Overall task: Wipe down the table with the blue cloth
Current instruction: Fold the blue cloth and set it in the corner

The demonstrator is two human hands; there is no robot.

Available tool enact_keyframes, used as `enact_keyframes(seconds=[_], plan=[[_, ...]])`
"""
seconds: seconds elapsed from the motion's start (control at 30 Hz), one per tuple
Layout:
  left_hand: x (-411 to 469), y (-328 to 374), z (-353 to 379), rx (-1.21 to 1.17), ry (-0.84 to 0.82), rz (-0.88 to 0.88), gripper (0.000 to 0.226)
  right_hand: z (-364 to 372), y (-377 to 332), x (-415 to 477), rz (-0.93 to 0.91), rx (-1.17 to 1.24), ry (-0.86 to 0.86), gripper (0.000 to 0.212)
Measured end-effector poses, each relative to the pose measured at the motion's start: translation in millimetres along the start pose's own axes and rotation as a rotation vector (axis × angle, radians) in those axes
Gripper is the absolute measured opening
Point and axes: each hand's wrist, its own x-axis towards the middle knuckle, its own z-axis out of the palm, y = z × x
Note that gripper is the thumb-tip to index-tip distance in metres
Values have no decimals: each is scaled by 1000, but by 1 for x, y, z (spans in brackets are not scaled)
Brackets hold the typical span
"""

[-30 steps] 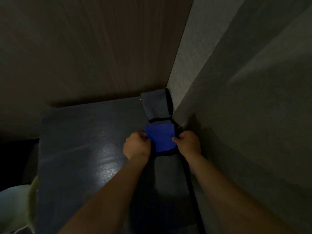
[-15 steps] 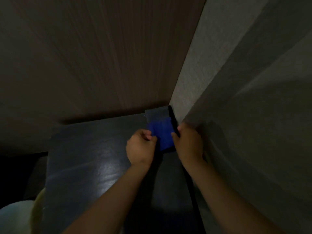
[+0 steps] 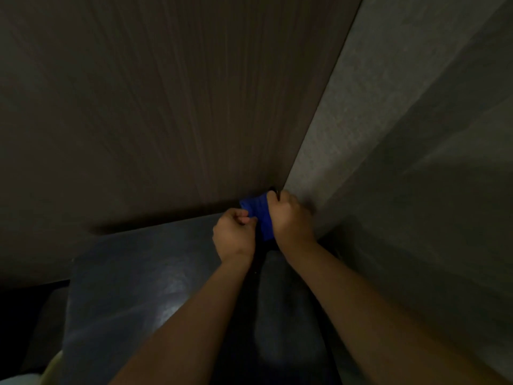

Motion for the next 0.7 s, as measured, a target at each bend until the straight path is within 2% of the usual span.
enact_keyframes(seconds=[0.27, 0.37, 0.4, 0.47, 0.5, 0.57, 0.7], plan=[[22, -30, 5, 83, -81, -65, 14, 20, 1, -2, -37, -76, -125, 33], [26, -35, 7, 6, -115, -131, 11, 22, -2, 1, 1, -113, -255, 16], [27, -35, 7, -31, -121, -156, 8, 20, -4, 0, 0, -104, -260, 15], [30, -34, 9, -85, -139, -217, 18, 18, -5, -4, 13, -96, -206, 20], [32, -32, 9, -125, -159, -263, 23, 20, -6, -7, -7, -122, -267, 21], [35, -29, 11, -204, -203, -350, 24, 23, -7, -13, -72, -131, -348, 36], [43, -25, 13, -222, -243, -408, 21, 20, -3, -18, -116, -55, -372, 74]])
